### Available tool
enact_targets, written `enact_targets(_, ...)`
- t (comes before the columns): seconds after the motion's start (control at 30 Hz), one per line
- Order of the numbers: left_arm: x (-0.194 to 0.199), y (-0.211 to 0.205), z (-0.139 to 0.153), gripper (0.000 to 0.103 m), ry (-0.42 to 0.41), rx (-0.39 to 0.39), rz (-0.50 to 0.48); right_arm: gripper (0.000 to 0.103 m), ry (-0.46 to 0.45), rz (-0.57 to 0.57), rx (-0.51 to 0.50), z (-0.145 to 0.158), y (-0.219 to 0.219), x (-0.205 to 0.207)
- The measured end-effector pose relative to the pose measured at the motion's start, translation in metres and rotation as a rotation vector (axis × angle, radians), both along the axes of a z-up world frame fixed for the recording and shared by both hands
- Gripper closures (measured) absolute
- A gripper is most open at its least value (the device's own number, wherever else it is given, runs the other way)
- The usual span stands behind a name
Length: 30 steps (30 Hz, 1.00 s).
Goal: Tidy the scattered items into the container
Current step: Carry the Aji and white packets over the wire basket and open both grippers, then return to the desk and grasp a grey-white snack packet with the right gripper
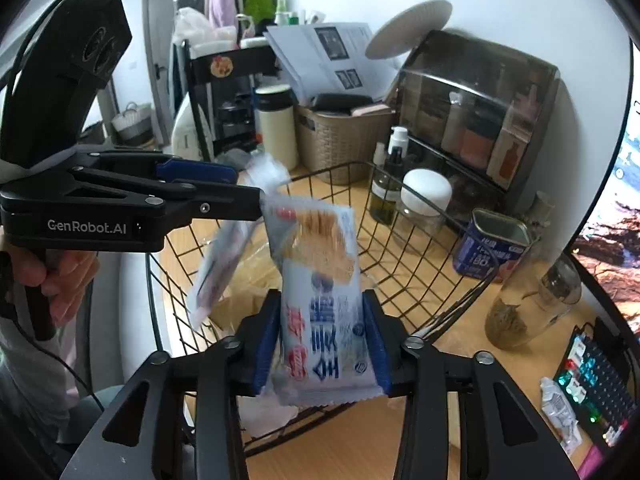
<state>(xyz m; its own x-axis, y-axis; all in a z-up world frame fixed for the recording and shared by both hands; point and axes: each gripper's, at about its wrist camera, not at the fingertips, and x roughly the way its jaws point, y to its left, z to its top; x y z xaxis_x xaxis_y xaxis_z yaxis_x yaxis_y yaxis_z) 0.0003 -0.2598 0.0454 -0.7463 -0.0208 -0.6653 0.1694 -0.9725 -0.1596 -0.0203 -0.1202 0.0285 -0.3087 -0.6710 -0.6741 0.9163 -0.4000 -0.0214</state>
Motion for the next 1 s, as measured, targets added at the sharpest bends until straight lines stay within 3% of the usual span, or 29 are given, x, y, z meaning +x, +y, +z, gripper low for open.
enact_targets(0.07, 0.003, 0.000, 0.002, 0.033, -0.004, 0.001, 0.012, 0.053, 0.009, -0.008, 0.001, 0.001, 0.001, 0.000)
enact_targets(0.27, 0.010, 0.013, 0.012, 0.033, 0.008, 0.009, -0.013, 0.052, 0.010, -0.049, -0.052, 0.017, 0.029, -0.001)
enact_targets(0.47, 0.007, 0.058, 0.025, 0.033, 0.027, -0.010, -0.113, 0.051, 0.035, -0.173, -0.102, 0.038, 0.097, -0.014)
enact_targets(0.67, -0.003, 0.133, 0.026, 0.033, 0.010, -0.043, -0.275, 0.051, 0.075, -0.320, -0.091, 0.044, 0.181, -0.021)
enact_targets(0.83, -0.020, 0.201, 0.010, 0.033, -0.035, -0.074, -0.413, 0.051, 0.064, -0.420, -0.054, 0.031, 0.244, -0.025)
enact_targets(1.0, -0.050, 0.256, -0.036, 0.033, -0.151, -0.106, -0.489, 0.051, 0.009, -0.474, 0.049, -0.012, 0.294, -0.026)
